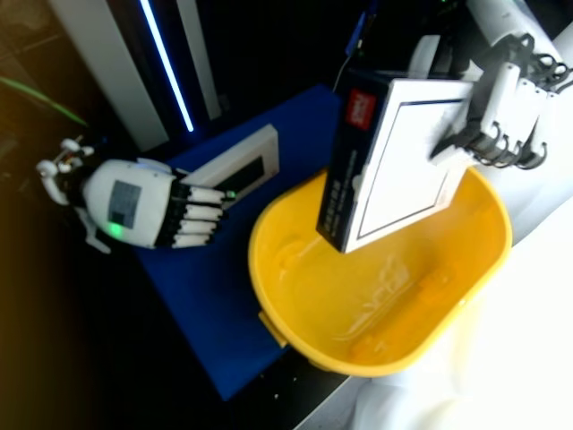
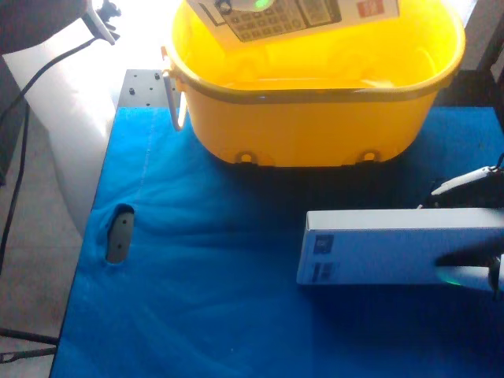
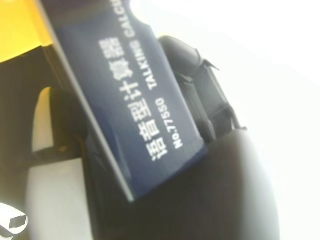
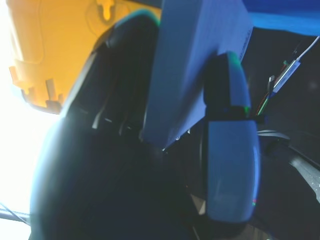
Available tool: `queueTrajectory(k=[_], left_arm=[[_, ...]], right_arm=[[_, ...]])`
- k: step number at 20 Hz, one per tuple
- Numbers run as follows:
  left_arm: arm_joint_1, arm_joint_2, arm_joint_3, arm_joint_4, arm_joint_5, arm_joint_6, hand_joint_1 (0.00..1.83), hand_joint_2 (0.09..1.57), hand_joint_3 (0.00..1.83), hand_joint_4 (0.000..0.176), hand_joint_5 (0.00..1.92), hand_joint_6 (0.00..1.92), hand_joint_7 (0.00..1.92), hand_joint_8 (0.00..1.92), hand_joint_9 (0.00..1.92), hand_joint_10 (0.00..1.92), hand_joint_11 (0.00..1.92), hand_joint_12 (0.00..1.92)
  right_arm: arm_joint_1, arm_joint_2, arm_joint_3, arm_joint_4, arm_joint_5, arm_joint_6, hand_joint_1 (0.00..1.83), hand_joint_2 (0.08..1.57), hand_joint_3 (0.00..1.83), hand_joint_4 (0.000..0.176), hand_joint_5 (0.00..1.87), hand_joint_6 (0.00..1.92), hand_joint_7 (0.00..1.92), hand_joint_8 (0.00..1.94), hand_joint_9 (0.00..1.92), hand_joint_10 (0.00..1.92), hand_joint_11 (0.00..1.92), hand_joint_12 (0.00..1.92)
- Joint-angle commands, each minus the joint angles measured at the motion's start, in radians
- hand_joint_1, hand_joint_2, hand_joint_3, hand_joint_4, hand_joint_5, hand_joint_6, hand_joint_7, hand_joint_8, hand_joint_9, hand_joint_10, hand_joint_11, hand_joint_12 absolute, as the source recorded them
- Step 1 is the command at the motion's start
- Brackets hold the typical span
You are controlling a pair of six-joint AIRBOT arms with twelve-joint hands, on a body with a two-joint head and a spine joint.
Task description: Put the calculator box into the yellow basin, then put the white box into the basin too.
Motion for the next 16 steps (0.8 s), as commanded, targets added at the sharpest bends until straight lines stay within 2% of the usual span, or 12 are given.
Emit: queueTrajectory(k=[1,2,3,4,6,7,8,9,11,14,15,16], left_arm=[[-0.011,-0.001,0.007,-0.022,-0.118,0.002,0.89,0.98,0.0,0.0,0.42,0.35,0.37,0.23,0.16,0.68,0.01,1.5],[-0.01,0.0,0.008,-0.026,-0.118,0.002,0.87,0.94,0.0,0.0,0.4,0.2,0.34,0.1,0.12,0.52,0.0,1.39],[-0.009,0.001,0.008,-0.028,-0.118,0.003,0.85,0.91,0.0,0.013,0.33,0.11,0.22,0.02,0.06,0.29,0.0,1.05],[-0.008,0.003,0.008,-0.029,-0.118,0.003,0.84,0.91,0.0,0.024,0.28,0.06,0.13,0.01,0.03,0.13,0.0,0.74],[-0.006,0.006,0.007,-0.036,-0.123,0.004,0.83,0.89,0.0,0.035,0.15,0.04,0.01,0.0,0.0,0.0,0.0,0.09],[-0.005,0.007,0.007,-0.037,-0.124,0.004,0.8,0.87,0.0,0.055,0.13,0.03,0.0,0.0,0.0,0.0,0.0,0.02],[-0.005,0.007,0.007,-0.037,-0.124,0.004,0.77,0.86,0.0,0.059,0.11,0.03,0.0,0.0,0.0,0.0,0.0,0.0],[-0.005,0.008,0.007,-0.038,-0.125,0.004,0.76,0.85,0.0,0.064,0.1,0.02,0.0,0.0,0.0,0.0,0.0,0.0],[-0.004,0.009,0.007,-0.04,-0.127,0.005,0.75,0.85,0.0,0.069,0.1,0.02,0.0,0.0,0.0,0.0,0.0,0.0],[0.0,0.02,0.0,-0.05,-0.142,0.005,0.75,0.88,0.0,0.041,0.17,0.04,0.07,0.02,0.01,0.01,0.04,0.02],[0.004,0.027,-0.005,-0.056,-0.152,0.005,0.72,0.87,0.0,0.052,0.23,0.02,0.11,0.01,0.04,0.0,0.0,0.29],[0.009,0.038,-0.01,-0.065,-0.164,0.005,0.72,0.87,0.0,0.052,0.23,0.02,0.11,0.01,0.04,0.0,0.0,0.29]], right_arm=[[0.018,0.0,0.001,-0.034,-0.12,0.01,1.29,1.11,0.0,0.0,1.06,0.66,0.94,1.27,1.02,1.49,1.0,1.76],[0.021,0.001,0.001,-0.034,-0.12,0.01,1.28,1.11,0.0,0.0,1.07,0.62,0.95,1.31,1.04,1.53,1.02,1.79],[0.023,0.001,0.001,-0.034,-0.121,0.01,1.36,1.11,0.0,0.0,1.12,0.45,0.92,1.19,0.95,1.5,0.97,1.78],[0.025,0.001,0.001,-0.034,-0.121,0.01,1.29,1.11,0.0,0.0,1.1,0.54,0.93,1.32,1.0,1.58,1.01,1.82],[0.026,0.001,0.001,-0.034,-0.123,0.011,1.36,1.16,0.0,0.0,0.95,0.76,0.81,1.29,0.84,1.53,0.92,1.79],[0.026,0.001,0.001,-0.034,-0.123,0.011,1.26,1.19,0.0,0.0,0.93,0.79,0.78,1.55,1.05,1.84,1.15,1.9],[0.026,0.001,0.001,-0.034,-0.123,0.011,1.26,1.16,0.0,0.0,0.91,1.03,0.88,1.3,1.14,1.91,1.23,1.92],[0.026,0.001,0.001,-0.034,-0.123,0.011,1.24,1.18,0.0,0.0,0.92,0.86,0.82,1.52,1.07,1.88,1.15,1.92],[0.027,0.001,0.001,-0.034,-0.124,0.012,1.34,1.17,0.0,0.0,0.92,0.81,0.82,1.34,0.86,1.57,0.97,1.82],[0.029,0.004,0.001,-0.034,-0.144,0.021,1.37,1.14,0.0,0.0,0.94,0.82,0.86,1.18,0.89,1.43,0.91,1.67],[0.029,0.007,0.0,-0.034,-0.155,0.028,1.38,1.11,0.0,0.0,0.95,1.03,0.98,0.92,0.91,1.26,0.78,1.51],[0.029,0.011,-0.002,-0.034,-0.17,0.04,1.38,1.11,0.0,0.0,0.95,1.03,0.98,0.92,0.91,1.26,0.78,1.51]])
